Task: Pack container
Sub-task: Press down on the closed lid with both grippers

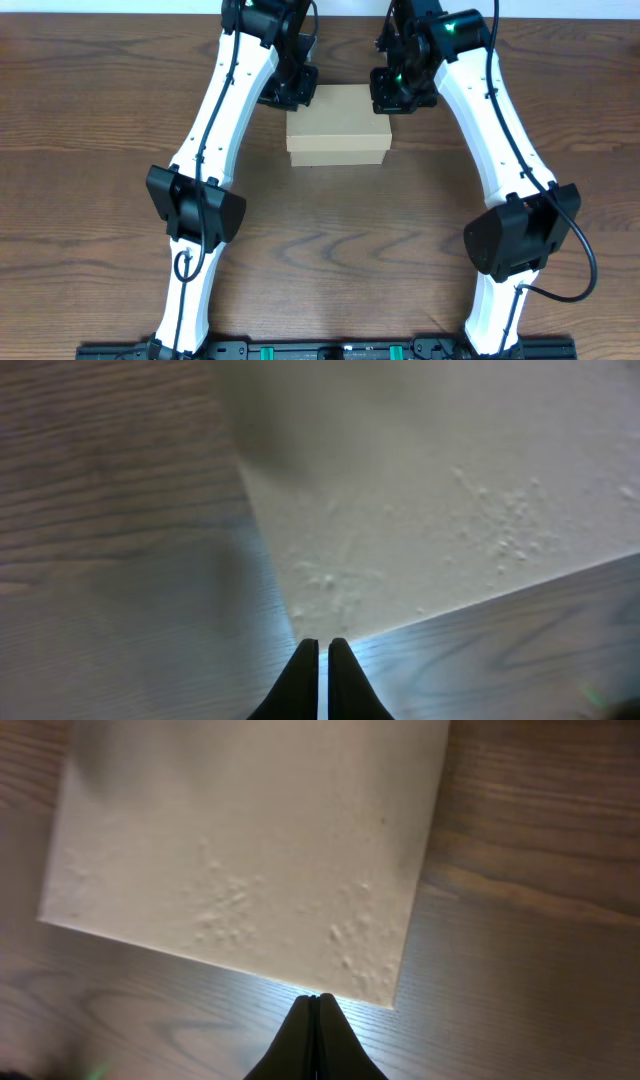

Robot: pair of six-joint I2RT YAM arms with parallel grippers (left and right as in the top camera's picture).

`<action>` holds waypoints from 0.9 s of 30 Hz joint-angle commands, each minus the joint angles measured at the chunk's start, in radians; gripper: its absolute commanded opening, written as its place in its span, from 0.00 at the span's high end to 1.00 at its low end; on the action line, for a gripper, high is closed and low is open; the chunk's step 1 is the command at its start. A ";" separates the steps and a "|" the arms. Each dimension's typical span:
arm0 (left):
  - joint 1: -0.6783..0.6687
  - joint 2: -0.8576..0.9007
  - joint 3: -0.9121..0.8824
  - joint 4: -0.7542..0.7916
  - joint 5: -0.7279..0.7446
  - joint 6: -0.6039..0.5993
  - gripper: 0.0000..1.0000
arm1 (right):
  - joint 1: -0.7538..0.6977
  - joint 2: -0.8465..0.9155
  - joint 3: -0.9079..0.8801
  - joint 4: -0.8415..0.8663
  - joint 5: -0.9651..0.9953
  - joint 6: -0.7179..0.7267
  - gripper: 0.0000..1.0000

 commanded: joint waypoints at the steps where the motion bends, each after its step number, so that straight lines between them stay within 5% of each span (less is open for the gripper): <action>1: 0.011 -0.023 0.002 -0.055 -0.039 0.020 0.94 | 0.005 -0.013 -0.066 0.029 0.027 -0.014 0.99; 12: 0.009 -0.022 -0.225 0.066 -0.034 0.020 0.94 | 0.005 -0.013 -0.314 0.179 0.026 -0.006 0.99; 27: 0.008 -0.023 -0.325 0.144 0.052 0.021 0.94 | 0.005 -0.013 -0.340 0.216 0.027 -0.006 0.99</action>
